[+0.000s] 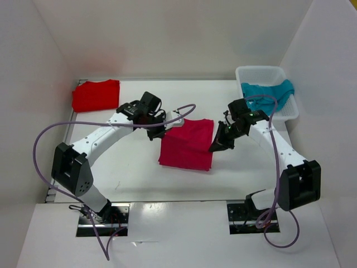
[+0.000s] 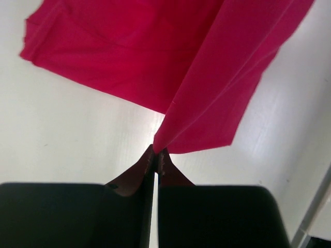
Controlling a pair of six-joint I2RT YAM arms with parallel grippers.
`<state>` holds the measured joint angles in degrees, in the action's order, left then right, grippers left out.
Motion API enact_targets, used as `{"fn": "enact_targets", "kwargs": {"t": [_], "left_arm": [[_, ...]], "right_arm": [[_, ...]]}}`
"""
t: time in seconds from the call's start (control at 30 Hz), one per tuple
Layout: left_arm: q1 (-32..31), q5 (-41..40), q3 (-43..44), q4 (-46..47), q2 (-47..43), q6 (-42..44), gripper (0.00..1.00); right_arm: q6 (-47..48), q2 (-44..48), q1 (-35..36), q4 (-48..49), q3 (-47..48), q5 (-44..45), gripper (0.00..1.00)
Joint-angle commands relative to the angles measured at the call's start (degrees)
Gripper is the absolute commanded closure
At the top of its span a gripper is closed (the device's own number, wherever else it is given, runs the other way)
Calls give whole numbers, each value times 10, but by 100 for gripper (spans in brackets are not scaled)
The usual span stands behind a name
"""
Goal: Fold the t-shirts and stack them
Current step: Fold the long partially folded tshirt into a neat square
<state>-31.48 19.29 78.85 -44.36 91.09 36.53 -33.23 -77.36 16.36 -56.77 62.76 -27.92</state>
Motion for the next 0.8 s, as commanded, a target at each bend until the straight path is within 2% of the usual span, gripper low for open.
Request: {"fn": "enact_targets", "kwargs": {"t": [0.0,0.33,0.5,0.77], "left_arm": [[12,-18,37,58,3,-23,100],[25,-74,48,183,51,-53,100],[30,-74,67,197,93,-59,100],[42,-80,83,203,139,-59,100]], "right_arm": [[26,-12,-24,43,65,0,100],[19,-76,-62,115,76,0,100],[19,-117,-100,146,76,-12,100],[25,-215,-122,201,96,-59,100]]}}
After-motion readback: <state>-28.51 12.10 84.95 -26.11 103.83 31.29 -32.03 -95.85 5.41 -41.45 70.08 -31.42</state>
